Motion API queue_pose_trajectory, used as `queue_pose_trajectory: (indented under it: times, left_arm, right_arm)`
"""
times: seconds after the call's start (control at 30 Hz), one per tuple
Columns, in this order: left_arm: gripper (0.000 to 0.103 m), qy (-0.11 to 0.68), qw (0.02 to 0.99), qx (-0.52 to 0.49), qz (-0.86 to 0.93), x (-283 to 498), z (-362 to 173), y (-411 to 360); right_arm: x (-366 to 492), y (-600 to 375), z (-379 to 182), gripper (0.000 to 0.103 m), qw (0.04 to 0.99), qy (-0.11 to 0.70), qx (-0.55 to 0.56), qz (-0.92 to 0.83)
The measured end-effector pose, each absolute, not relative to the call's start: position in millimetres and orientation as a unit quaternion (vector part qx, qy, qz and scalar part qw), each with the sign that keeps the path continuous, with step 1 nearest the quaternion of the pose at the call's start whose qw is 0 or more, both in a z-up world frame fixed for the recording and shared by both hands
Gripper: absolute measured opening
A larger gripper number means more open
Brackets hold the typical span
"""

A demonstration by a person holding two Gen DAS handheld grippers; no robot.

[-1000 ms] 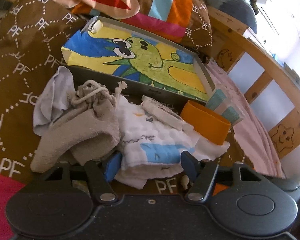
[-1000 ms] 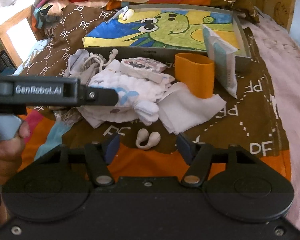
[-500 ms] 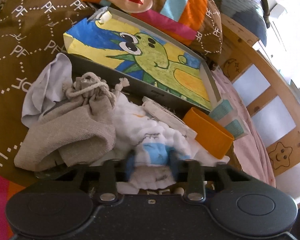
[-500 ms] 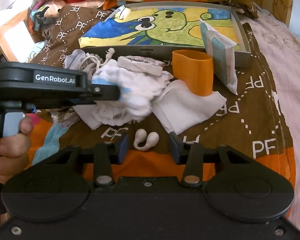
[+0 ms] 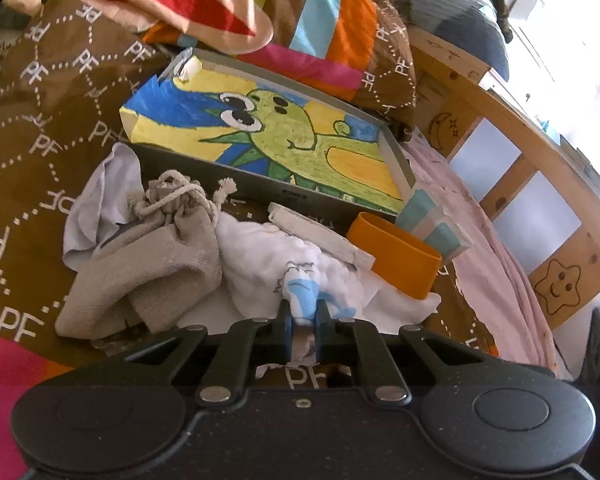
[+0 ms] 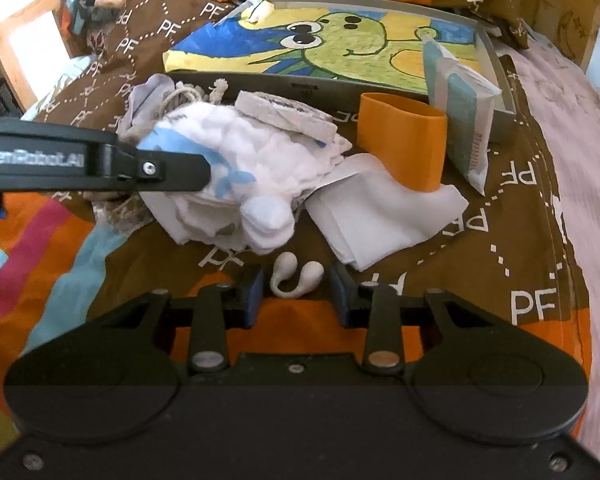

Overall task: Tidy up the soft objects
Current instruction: 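Lift the garment with the left gripper, lower it into the grey tray, open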

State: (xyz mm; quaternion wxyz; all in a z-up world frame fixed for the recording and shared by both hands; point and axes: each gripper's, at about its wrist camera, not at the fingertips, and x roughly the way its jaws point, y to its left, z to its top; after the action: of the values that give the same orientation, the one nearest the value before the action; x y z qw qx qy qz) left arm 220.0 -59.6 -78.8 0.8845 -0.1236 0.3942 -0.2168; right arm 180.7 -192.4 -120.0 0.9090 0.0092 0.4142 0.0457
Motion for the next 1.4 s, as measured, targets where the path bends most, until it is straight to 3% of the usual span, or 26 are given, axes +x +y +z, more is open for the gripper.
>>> queue_pose_trajectory:
  times: [0.43,0.73,1.4]
  left_arm:
    - [0.010,0.346,0.911,-0.072,-0.214,185,-33,-49]
    - [0.010,0.308,0.928,-0.022,-0.208,164,0,-45]
    - [0.010,0.221,0.956,-0.022,-0.194,181,53,-53]
  right_arm:
    - [165,-195,-99,0.020,0.927,0.370,0.021,0.053]
    - [143,-199,-69,0.020,0.954,0.292,0.024,0.064]
    - [143,-224,-25,0.021,0.983,0.181,0.031,0.030]
